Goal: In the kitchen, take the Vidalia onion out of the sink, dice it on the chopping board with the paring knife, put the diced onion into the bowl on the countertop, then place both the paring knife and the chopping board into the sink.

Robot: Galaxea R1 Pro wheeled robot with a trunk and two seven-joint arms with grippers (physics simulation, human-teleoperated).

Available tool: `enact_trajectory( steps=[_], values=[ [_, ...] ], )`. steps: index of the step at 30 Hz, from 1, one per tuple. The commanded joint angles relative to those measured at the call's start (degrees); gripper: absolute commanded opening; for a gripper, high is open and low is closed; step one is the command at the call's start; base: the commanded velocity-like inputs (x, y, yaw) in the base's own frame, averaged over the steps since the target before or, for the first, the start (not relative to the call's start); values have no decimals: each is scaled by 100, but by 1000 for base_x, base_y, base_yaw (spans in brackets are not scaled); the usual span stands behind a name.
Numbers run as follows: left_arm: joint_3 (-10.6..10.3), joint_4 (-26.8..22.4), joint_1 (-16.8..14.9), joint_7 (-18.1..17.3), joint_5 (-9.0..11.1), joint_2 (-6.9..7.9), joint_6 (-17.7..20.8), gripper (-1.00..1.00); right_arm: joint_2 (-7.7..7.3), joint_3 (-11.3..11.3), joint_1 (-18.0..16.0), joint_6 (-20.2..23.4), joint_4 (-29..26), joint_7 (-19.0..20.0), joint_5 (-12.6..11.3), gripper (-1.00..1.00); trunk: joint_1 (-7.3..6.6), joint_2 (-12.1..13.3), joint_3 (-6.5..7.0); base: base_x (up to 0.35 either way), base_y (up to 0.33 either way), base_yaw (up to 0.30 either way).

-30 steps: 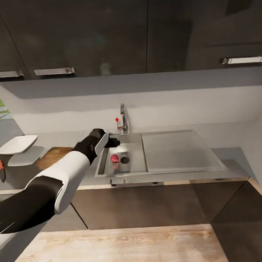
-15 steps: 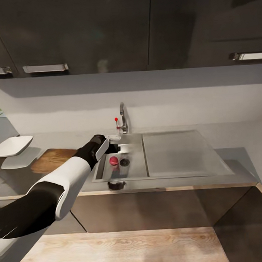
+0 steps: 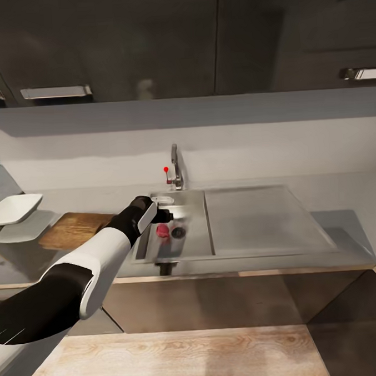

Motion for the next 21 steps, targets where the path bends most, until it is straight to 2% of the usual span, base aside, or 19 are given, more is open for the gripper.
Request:
enact_trajectory(
  steps=[1,6,17,21],
  values=[
    [-40,-6,-4,41,61,4,20,100,6,-48,1,-11,-10,42,56,100,6,-10,-19,270,0,0],
    [-40,-6,1,41,61,8,20,100,6,-48,1,-11,-10,42,58,100,6,-10,-64,121,0,0],
    [-40,8,10,41,61,11,18,100,6,-48,1,-11,-9,44,55,100,6,-10,-164,8,0,0],
    [-40,5,142,45,58,11,13,100,6,-48,1,-11,-9,43,56,100,6,-10,-201,0,0,0]
  ],
)
